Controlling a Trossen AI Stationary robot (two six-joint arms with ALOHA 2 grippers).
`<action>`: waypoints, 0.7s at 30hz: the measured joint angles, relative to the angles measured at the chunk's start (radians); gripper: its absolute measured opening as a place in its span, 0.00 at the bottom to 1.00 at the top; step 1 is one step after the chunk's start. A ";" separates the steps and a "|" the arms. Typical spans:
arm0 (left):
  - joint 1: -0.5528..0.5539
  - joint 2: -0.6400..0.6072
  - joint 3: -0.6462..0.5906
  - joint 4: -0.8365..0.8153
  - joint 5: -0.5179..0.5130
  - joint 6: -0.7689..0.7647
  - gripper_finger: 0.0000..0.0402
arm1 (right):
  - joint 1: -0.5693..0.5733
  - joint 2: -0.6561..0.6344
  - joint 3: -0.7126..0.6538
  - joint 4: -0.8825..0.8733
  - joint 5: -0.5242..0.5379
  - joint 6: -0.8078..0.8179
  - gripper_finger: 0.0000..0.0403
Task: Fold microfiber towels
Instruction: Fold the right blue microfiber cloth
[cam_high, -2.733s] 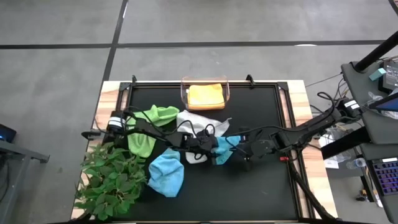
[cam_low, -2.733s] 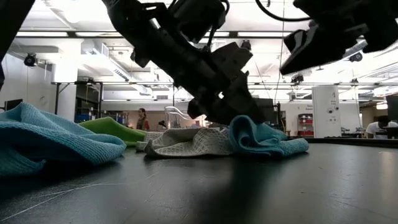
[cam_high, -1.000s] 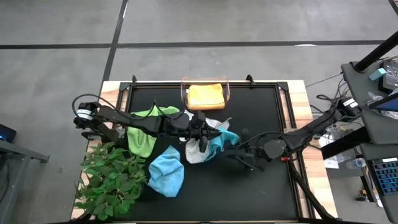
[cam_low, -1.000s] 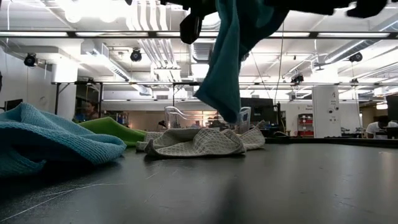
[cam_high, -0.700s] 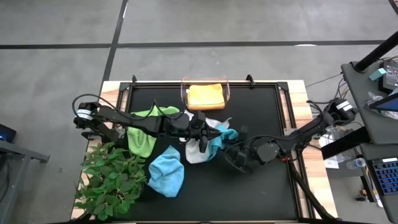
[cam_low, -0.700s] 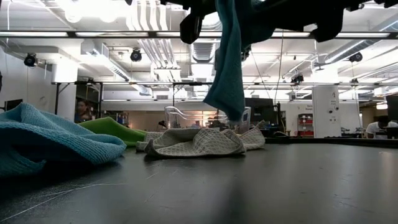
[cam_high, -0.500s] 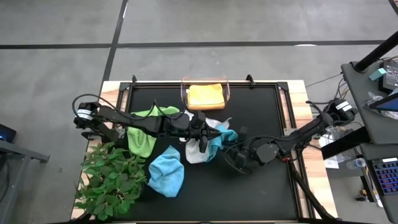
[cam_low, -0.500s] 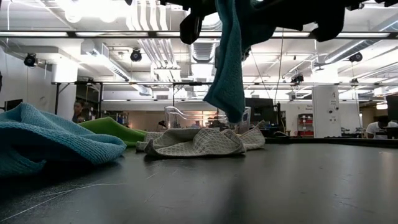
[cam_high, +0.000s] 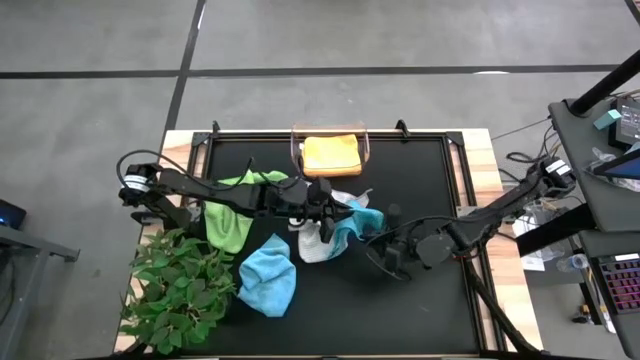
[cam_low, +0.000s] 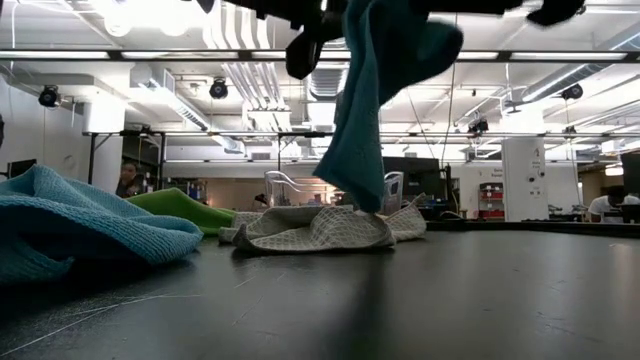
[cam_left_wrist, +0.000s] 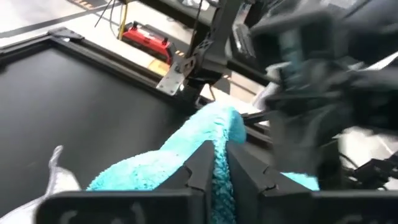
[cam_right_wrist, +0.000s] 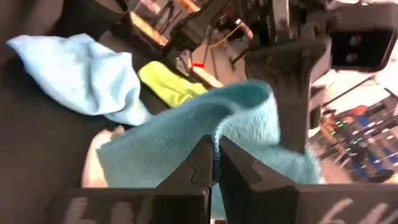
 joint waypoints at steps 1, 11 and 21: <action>0.005 0.000 0.000 -0.008 0.007 0.008 0.10 | 0.004 -0.006 0.032 -0.071 -0.002 0.031 0.02; 0.028 -0.002 0.000 -0.034 0.105 0.150 0.33 | 0.004 -0.017 0.365 -0.724 -0.024 0.254 0.02; -0.004 -0.006 0.000 0.134 0.107 0.314 0.49 | -0.047 0.028 0.580 -0.961 -0.017 0.331 0.02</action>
